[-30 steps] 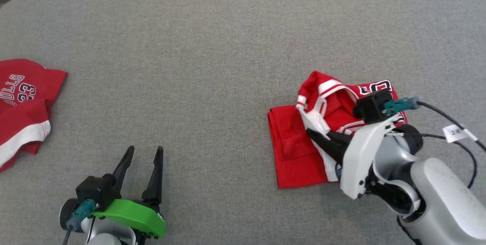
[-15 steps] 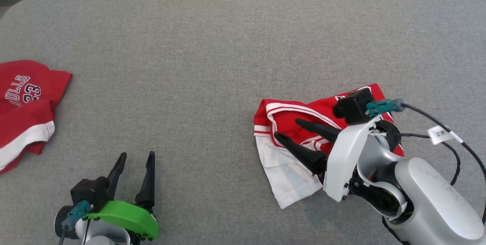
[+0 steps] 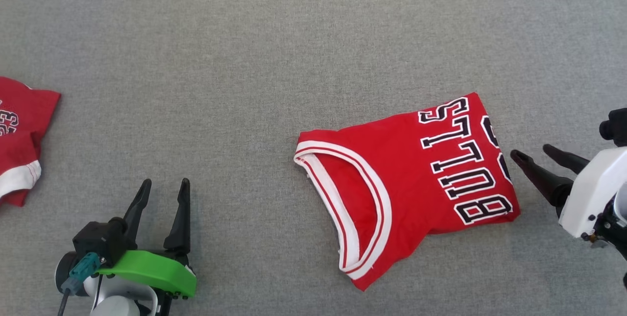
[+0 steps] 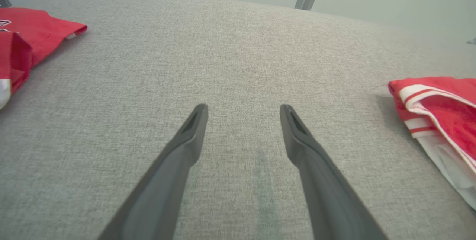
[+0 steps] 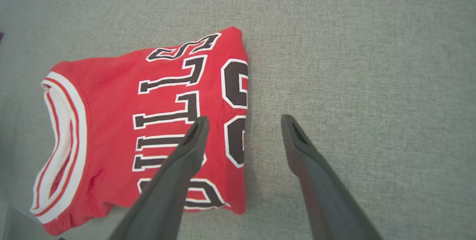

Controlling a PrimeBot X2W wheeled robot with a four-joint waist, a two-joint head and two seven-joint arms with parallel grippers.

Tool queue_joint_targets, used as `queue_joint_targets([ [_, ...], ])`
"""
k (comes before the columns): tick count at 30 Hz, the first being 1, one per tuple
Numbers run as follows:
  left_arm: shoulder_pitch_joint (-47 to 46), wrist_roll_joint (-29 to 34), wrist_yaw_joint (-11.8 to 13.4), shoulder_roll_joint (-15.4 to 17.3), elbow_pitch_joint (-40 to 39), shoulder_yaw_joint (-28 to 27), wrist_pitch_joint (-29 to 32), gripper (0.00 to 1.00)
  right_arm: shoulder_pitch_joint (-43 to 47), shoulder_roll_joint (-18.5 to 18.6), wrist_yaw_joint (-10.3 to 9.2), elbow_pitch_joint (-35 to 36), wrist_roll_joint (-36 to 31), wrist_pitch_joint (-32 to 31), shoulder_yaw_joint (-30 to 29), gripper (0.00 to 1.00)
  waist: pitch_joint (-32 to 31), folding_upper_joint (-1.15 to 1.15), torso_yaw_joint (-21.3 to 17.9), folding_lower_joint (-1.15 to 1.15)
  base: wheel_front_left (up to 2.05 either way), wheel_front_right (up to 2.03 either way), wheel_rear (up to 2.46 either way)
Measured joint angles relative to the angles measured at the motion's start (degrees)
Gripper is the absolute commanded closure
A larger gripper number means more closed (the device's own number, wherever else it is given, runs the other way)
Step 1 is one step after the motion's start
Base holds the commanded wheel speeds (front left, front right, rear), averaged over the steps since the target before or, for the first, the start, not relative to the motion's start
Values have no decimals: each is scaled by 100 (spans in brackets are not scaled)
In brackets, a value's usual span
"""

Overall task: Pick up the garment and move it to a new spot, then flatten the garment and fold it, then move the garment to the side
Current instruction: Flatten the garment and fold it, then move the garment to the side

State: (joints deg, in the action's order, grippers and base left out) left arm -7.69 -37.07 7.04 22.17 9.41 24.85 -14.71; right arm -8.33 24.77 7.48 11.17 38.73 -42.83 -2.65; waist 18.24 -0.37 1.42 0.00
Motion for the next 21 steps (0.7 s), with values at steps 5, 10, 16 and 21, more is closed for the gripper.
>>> queue_joint_targets([
  [5,-76,25,-4,25,-10,18,3,0,-250,-247,0,-433,-20,29,177,0,288,0,4,0,0,0,0],
  [10,-241,45,-49,22,15,56,8,0,-671,-356,0,-1016,-27,40,466,0,480,0,50,0,0,0,0],
  [16,-327,136,-25,13,-64,-16,1,0,-1018,-474,0,-1145,538,162,876,100,519,0,82,0,0,0,0],
  [21,-287,246,38,156,-344,-88,-5,0,-1080,-366,1,-1203,656,501,995,100,523,0,-175,0,0,0,0],
])
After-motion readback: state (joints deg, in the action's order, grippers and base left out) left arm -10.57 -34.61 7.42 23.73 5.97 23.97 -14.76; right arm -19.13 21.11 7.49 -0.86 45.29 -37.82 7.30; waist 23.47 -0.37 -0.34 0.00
